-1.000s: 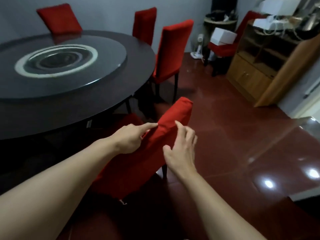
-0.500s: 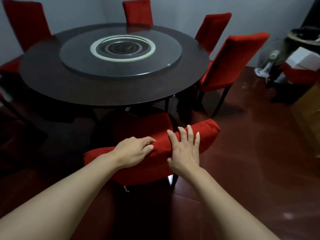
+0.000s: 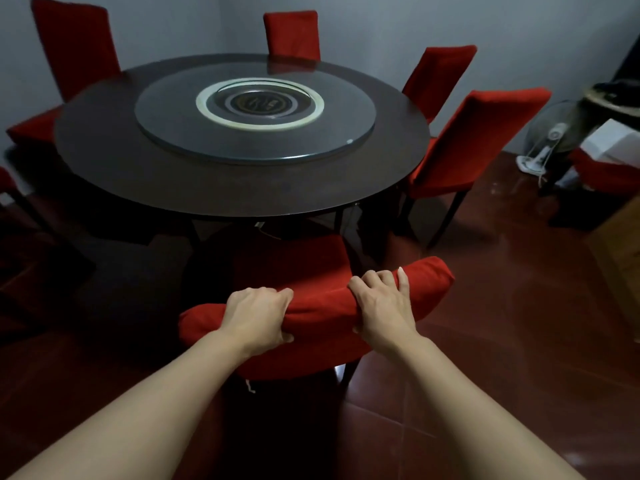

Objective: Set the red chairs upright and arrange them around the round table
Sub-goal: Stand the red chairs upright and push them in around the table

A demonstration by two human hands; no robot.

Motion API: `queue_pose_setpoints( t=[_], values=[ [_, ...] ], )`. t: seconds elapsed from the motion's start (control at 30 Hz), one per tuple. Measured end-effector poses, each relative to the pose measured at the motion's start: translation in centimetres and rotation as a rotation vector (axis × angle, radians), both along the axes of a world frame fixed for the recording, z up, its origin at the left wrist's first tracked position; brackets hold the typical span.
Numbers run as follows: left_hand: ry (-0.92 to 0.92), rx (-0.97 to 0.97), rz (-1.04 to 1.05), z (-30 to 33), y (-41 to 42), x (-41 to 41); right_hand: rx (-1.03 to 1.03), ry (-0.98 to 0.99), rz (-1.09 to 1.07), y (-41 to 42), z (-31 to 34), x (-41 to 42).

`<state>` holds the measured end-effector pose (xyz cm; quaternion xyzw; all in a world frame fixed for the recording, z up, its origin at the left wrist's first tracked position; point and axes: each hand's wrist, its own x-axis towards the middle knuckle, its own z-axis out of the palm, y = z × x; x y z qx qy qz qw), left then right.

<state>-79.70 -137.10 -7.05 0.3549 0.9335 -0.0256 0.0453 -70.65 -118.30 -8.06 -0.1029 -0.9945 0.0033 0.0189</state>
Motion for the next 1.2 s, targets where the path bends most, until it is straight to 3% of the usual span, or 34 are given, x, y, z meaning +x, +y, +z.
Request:
queue_pose_setpoints(
  t=[0.17,0.5,0.93,1.2],
  values=[
    [0.071,0.005,0.059,-0.2,0.6,0.5,-0.028,0.039,0.056,1.2,-0.3,-0.8],
    [0.037,0.002,0.218,0.3,2.6,1.6,0.018,0.207,0.242,3.9,-1.0,-1.4],
    [0.090,-0.039,0.180,-0.3,2.4,1.3,0.025,0.064,0.252,4.0,-0.5,-1.6],
    [-0.005,-0.055,0.143,0.6,1.8,1.4,0.047,-0.077,0.278,3.3,1.0,-1.2]
  ],
)
